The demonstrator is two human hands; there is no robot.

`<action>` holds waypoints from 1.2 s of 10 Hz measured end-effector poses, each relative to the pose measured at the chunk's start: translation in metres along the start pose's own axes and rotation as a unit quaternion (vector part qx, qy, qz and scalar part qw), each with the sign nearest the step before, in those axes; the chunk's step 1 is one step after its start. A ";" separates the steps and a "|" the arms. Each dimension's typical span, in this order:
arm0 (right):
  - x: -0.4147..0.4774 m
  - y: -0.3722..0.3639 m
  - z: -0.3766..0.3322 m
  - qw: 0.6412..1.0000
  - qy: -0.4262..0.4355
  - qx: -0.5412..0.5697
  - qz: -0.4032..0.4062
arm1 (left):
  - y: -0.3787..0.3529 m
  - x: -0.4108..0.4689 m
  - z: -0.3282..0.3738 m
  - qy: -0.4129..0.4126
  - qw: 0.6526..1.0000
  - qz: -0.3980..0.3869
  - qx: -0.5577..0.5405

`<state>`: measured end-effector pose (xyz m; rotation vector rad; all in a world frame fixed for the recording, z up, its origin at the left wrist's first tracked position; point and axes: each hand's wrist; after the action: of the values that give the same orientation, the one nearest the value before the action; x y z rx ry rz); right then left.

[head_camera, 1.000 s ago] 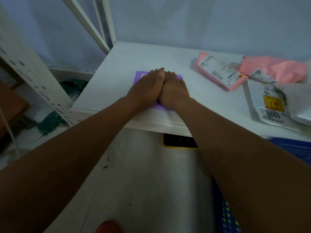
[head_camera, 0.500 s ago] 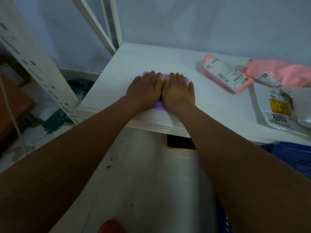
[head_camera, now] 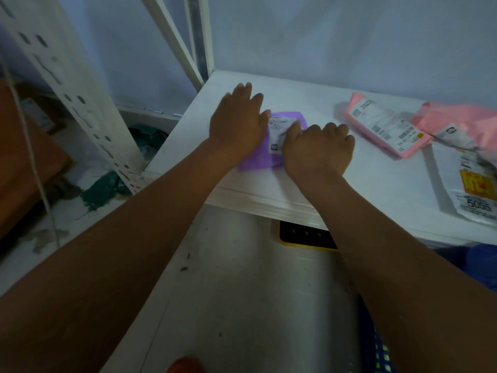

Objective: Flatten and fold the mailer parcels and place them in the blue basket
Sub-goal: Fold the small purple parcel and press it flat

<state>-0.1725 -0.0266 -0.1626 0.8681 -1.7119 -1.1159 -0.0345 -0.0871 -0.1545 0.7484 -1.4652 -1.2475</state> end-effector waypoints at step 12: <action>0.037 -0.049 0.014 0.970 0.201 0.122 -0.061 | -0.029 -0.021 0.003 -0.048 0.990 -0.127 -0.044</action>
<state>-0.1947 -0.0716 -0.2001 1.2734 -1.4866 -0.7475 -0.0360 -0.0747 -0.1887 0.8452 -1.4122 -1.5495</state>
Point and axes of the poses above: each hand's wrist, its own x-axis towards the middle knuckle, its own y-axis out of the back of the hand, z = x × y, and after that the axes turned 7 degrees about x, right-handed
